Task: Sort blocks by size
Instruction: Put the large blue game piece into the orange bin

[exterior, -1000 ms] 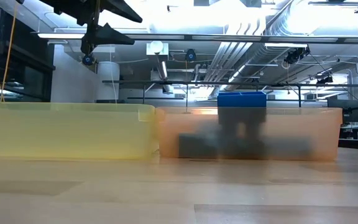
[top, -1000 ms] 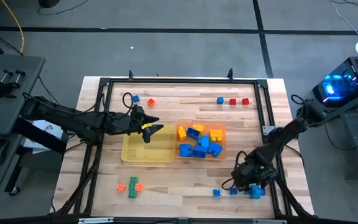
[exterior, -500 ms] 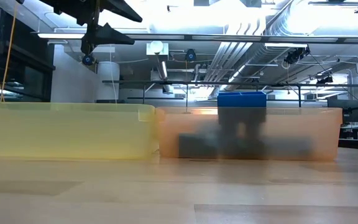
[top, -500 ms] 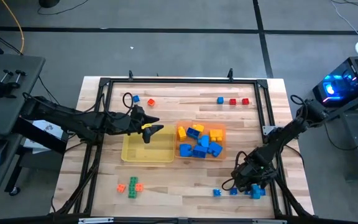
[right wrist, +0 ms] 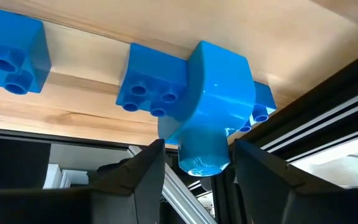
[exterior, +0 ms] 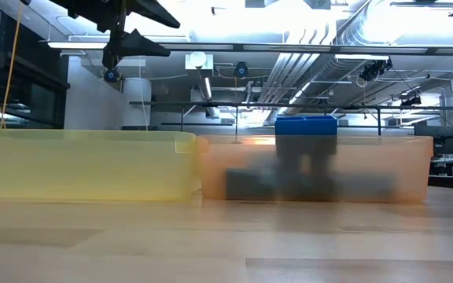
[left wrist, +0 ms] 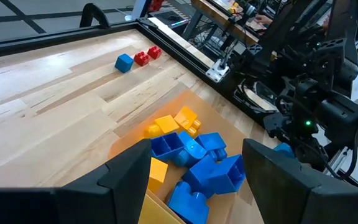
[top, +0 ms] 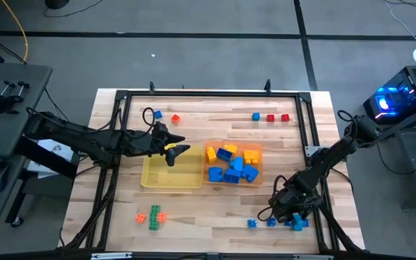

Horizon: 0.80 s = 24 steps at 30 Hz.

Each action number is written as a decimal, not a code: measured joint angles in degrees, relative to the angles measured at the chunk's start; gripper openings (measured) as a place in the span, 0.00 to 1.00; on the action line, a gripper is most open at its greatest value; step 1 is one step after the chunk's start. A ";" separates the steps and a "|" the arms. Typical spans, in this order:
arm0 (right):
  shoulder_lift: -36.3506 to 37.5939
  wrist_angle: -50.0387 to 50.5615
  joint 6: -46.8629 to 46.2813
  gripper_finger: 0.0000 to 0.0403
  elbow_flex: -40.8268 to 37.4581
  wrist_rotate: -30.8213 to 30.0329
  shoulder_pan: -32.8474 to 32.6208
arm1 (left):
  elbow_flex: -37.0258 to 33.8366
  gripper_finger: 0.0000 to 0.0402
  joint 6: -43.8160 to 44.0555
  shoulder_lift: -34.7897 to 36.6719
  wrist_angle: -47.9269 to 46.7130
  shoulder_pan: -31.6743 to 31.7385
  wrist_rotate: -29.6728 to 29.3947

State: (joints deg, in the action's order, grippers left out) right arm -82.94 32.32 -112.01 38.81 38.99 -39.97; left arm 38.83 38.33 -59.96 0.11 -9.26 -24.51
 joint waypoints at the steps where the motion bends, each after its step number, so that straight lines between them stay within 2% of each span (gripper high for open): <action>1: 0.00 0.00 0.00 0.46 0.00 -0.16 0.00 | 0.00 0.59 0.02 0.00 -0.14 0.01 -0.02; 13: 0.00 0.13 0.30 0.46 0.00 -0.18 0.00 | 0.00 0.59 0.00 0.00 -0.29 0.00 -0.02; 19: 0.00 0.15 4.63 0.46 0.00 1.00 -0.02 | 0.00 0.59 0.00 0.00 -0.29 0.00 -0.02; 24: -0.01 0.15 4.50 0.46 0.00 1.02 -0.14 | 0.00 0.59 0.00 0.00 -0.29 0.00 -0.02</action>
State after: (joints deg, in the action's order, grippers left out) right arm -82.94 32.47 -107.50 38.81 40.01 -40.10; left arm 38.83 38.33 -59.96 -0.19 -9.26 -24.53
